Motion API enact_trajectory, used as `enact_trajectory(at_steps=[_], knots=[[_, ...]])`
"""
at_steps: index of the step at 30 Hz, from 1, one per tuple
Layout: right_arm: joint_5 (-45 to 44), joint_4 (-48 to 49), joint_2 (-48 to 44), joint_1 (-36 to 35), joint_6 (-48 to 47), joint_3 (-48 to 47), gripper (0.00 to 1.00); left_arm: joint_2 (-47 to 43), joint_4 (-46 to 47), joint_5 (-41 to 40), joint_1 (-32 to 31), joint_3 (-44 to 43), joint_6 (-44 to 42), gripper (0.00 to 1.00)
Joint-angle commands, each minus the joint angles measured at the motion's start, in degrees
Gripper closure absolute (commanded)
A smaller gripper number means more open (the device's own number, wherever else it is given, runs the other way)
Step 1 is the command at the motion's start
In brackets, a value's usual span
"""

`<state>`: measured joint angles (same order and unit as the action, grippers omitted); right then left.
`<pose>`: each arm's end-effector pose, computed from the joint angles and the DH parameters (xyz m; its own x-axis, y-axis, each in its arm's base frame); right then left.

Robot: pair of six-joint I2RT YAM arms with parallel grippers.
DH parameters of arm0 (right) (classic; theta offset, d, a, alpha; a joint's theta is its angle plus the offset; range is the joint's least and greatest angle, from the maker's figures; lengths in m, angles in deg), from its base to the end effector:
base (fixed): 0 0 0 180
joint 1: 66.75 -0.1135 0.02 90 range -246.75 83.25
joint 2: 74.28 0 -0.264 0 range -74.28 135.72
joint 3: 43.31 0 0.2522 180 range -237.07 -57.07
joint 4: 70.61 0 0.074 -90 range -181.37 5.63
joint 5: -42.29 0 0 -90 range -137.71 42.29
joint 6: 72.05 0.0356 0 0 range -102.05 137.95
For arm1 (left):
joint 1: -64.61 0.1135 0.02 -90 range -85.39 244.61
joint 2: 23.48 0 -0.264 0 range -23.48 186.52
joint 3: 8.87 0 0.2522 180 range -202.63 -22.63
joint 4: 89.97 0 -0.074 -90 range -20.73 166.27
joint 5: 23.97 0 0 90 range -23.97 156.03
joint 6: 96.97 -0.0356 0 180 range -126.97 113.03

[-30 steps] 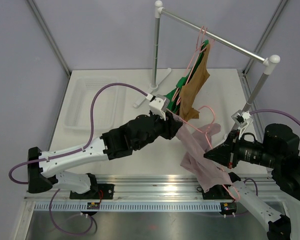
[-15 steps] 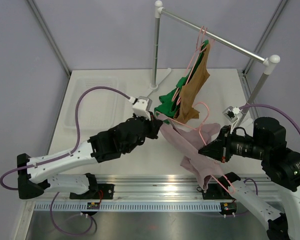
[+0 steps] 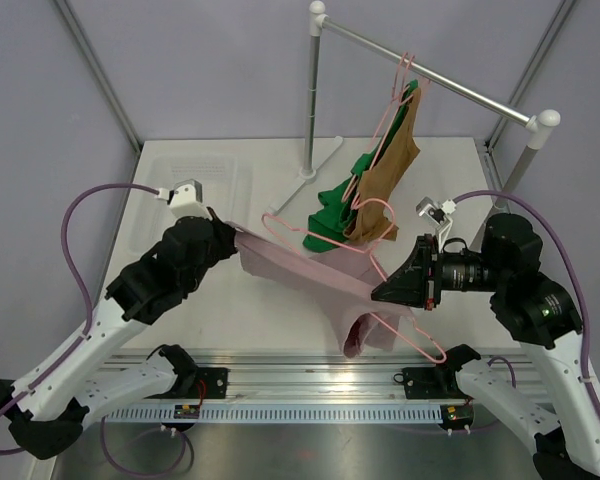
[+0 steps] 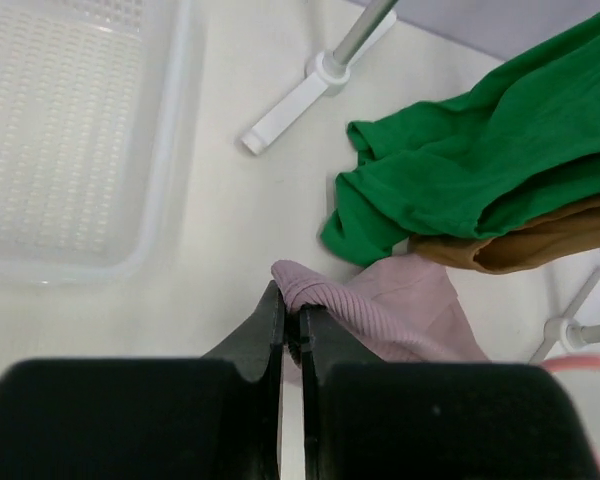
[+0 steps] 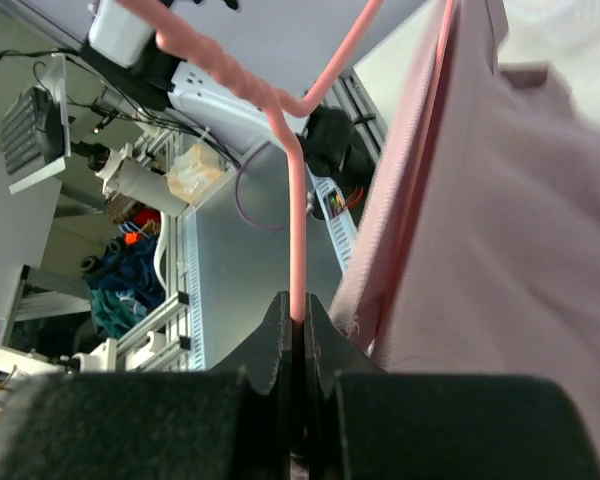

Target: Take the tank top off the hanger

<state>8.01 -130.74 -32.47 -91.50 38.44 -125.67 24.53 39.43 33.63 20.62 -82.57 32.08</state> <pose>0.0816 0.0700 0.4219 -0.6151 -0.0665 -0.7856 -0.7766 0.2229 0.5892 0.1320 -0.1009 0.3752 -0.3845 -0.3682 -0.8465 -0.0070 0.9182 -0.3961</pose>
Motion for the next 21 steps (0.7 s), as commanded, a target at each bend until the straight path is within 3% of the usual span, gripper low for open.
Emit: enact_trajectory(at_steps=[1, 6, 9, 10, 13, 18, 21], knots=[[8.6, 19.9, -2.4, -0.4, 6.4, 1.7, 1.0, 1.1, -3.2, 2.8, 2.7, -1.7, -3.3, 1.0], [-1.0, 38.1, -3.6, -0.4, 12.9, 7.1, 1.0, -3.0, 4.3, 20.3, 2.6, 3.9, -7.0, 1.0], [-13.7, 54.0, -5.4, -0.3, 16.8, 12.5, 1.0, -5.9, 8.1, 32.0, 2.6, 8.1, -10.0, 1.0], [-20.4, 63.2, -5.8, -0.3, 17.8, 14.4, 1.0, -6.2, 8.3, 34.9, 2.6, 8.9, -10.9, 1.0], [-32.5, 75.8, -6.0, -0.4, 18.3, 20.1, 1.0, -7.3, 7.7, 39.8, 2.6, 10.7, -11.8, 1.0], [-36.9, 75.9, -2.9, -0.4, 14.9, 18.2, 1.0, -9.2, 0.4, 32.7, 2.6, 10.3, -12.3, 1.0], [-38.1, 61.2, -3.0, -0.4, 11.5, 10.4, 1.0, -9.3, -5.8, 24.6, 2.6, 7.7, -11.4, 1.0]])
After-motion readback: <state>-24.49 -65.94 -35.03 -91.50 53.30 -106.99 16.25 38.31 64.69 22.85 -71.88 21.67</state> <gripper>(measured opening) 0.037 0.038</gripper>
